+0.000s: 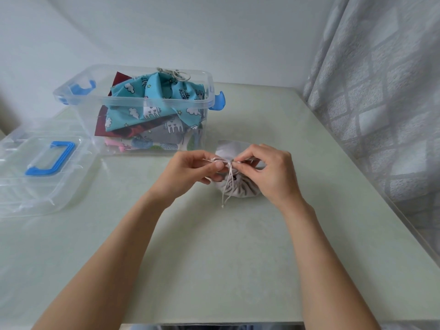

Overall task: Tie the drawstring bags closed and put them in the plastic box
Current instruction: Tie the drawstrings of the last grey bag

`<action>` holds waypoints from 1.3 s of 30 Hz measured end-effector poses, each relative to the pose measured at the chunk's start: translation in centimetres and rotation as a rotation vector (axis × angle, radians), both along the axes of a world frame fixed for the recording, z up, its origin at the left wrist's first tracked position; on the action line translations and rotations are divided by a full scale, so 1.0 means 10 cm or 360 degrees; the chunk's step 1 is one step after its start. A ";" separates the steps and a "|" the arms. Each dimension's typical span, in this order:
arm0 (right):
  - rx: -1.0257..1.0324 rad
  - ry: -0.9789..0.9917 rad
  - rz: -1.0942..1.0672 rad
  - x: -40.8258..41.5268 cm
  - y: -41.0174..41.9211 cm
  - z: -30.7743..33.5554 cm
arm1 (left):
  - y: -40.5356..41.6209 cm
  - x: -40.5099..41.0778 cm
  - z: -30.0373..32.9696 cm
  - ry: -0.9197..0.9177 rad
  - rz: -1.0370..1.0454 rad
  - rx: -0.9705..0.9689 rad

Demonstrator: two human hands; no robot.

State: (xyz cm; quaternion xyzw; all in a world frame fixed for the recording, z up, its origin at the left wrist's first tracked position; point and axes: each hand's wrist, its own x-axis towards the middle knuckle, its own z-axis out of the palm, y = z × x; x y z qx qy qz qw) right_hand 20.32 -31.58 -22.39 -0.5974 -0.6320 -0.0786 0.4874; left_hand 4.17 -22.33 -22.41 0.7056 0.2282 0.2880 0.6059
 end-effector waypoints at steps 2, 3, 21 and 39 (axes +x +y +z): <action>-0.0055 0.0054 0.0020 0.02 0.00 0.00 | -0.01 0.00 0.01 -0.0052 0.0035 0.0004; -0.0077 0.0081 0.0035 0.02 -0.01 0.00 | -0.01 0.01 0.00 -0.0081 0.0062 0.0001; 0.0051 -0.0036 -0.0091 0.26 -0.12 0.14 | 0.06 0.00 -0.01 -0.0102 0.0232 0.0034; -0.0400 0.0557 0.0121 0.41 -0.24 0.13 | 0.09 -0.07 -0.02 0.0058 0.0159 0.0162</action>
